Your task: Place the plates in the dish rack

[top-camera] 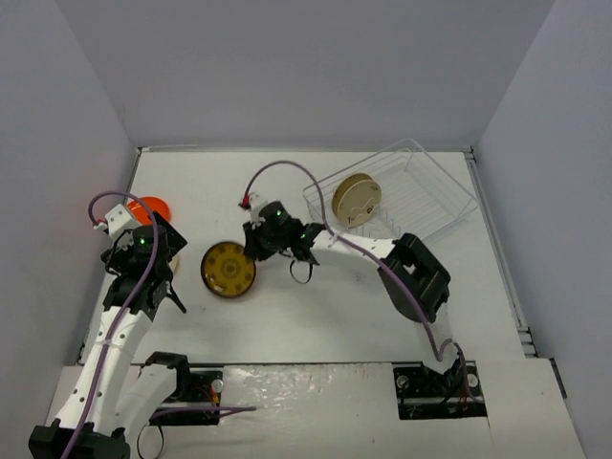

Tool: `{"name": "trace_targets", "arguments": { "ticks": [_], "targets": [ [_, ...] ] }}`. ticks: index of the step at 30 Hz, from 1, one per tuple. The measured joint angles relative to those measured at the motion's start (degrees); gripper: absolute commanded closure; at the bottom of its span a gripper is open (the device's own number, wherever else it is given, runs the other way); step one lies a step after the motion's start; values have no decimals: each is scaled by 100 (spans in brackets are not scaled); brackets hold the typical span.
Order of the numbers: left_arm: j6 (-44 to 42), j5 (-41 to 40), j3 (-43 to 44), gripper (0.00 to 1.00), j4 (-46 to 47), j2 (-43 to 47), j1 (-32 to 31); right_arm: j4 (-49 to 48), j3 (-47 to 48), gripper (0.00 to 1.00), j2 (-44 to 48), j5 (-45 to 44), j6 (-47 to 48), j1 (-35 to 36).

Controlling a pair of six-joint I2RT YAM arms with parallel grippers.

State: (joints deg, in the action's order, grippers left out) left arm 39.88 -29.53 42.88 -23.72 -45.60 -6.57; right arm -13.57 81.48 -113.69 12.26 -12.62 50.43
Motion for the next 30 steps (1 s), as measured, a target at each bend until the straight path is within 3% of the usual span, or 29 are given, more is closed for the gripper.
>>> {"name": "trace_targets", "arguments": {
  "ticks": [6,9,14,19,24,30],
  "targets": [
    [-2,-62,-29,3,57,-15,0,-120,18,100,1132,-418,1603,-753],
    [-2,-118,-29,3,65,-59,0,-256,86,100,1696,-444,2838,-1096],
    [-4,-210,-29,3,82,-202,0,-21,296,100,2369,395,5114,-1717],
    [-7,-413,-24,3,62,-377,0,1377,732,100,2634,1603,7427,-2822],
    [-16,-565,-13,3,35,-485,2,2878,1076,100,2681,1670,9508,-3414],
    [-23,-624,185,3,-49,-672,17,4341,1272,100,2715,1646,11160,-3663]
  ]
}}
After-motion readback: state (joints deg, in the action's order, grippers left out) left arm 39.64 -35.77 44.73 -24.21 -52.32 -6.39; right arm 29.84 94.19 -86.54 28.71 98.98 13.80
